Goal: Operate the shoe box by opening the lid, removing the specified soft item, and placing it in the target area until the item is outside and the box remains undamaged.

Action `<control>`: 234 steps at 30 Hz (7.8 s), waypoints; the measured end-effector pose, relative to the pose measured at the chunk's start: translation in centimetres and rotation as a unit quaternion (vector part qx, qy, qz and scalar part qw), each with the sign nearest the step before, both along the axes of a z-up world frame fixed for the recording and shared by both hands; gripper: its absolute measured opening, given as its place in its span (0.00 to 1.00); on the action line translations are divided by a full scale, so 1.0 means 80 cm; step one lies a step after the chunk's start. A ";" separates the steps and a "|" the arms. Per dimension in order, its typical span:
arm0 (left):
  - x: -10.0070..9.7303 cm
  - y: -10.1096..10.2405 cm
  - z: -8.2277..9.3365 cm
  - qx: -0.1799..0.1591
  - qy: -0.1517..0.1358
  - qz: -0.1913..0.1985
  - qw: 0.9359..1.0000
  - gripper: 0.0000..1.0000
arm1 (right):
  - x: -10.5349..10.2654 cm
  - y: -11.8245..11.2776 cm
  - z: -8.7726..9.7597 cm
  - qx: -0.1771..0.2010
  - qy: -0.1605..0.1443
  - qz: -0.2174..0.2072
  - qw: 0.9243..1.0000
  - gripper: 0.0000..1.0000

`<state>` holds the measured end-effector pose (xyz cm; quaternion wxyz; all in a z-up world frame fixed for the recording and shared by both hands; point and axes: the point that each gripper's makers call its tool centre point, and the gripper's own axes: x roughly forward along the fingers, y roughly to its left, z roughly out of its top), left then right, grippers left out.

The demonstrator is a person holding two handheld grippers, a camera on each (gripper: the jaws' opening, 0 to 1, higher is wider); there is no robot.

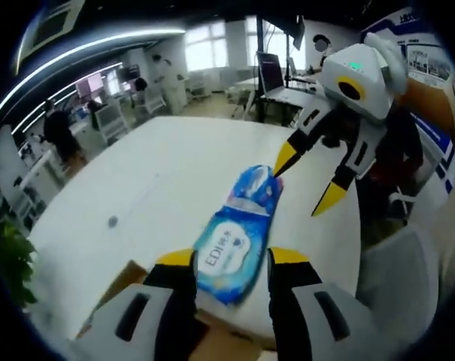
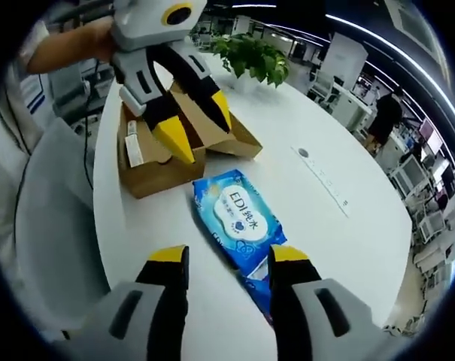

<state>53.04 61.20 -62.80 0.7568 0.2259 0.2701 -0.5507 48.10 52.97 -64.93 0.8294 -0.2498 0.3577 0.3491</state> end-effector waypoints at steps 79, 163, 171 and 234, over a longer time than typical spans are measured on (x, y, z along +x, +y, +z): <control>-0.036 0.421 -0.070 0.043 0.014 0.317 0.947 0.45 | -0.005 0.257 -0.081 0.006 0.068 0.256 0.964 0.45; -0.042 0.428 -0.062 0.013 0.023 0.341 0.940 0.43 | -0.004 0.274 -0.097 0.001 0.117 0.239 0.964 0.14; -0.040 0.425 -0.057 0.012 0.020 0.336 0.941 0.43 | 0.004 0.275 -0.078 0.007 0.101 0.234 0.967 0.14; -0.038 0.363 -0.027 -0.061 0.046 0.273 0.959 1.00 | 0.089 0.102 0.070 0.020 0.010 0.164 0.986 0.14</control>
